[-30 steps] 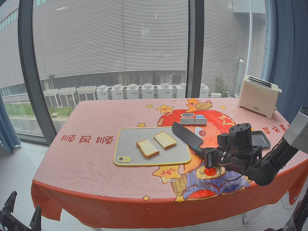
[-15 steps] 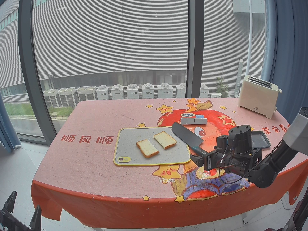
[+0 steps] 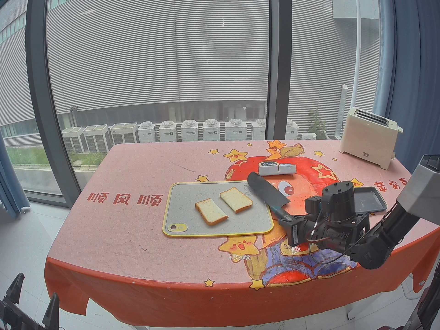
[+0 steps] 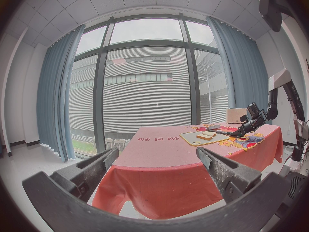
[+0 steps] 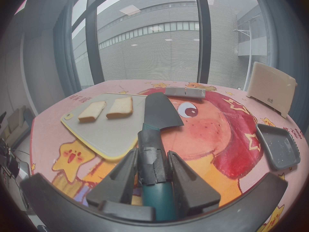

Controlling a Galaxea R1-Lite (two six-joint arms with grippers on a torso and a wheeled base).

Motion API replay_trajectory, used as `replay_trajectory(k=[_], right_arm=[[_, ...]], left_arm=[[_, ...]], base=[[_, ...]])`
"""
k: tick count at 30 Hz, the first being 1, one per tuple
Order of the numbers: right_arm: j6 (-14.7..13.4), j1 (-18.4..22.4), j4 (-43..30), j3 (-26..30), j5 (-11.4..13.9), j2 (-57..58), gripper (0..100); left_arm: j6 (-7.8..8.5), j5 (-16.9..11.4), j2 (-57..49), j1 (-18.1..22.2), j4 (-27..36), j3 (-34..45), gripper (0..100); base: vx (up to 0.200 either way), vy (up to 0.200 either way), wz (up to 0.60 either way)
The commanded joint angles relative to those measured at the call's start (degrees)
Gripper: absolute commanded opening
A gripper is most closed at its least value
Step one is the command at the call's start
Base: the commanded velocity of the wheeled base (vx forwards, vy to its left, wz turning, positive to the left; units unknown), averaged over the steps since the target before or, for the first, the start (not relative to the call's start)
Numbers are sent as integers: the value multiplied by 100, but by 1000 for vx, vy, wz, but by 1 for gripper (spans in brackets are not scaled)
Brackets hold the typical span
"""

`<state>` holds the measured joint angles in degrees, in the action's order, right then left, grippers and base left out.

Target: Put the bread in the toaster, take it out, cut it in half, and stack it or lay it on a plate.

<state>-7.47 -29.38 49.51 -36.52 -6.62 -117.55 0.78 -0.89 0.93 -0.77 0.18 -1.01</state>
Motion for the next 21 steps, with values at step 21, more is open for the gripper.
replay_trajectory(k=[21], right_arm=[[-1318,55,1465,84,425,171,0]], left_arm=[[1,1,-22,-2,-1,84,100]], base=[[0,0,0]])
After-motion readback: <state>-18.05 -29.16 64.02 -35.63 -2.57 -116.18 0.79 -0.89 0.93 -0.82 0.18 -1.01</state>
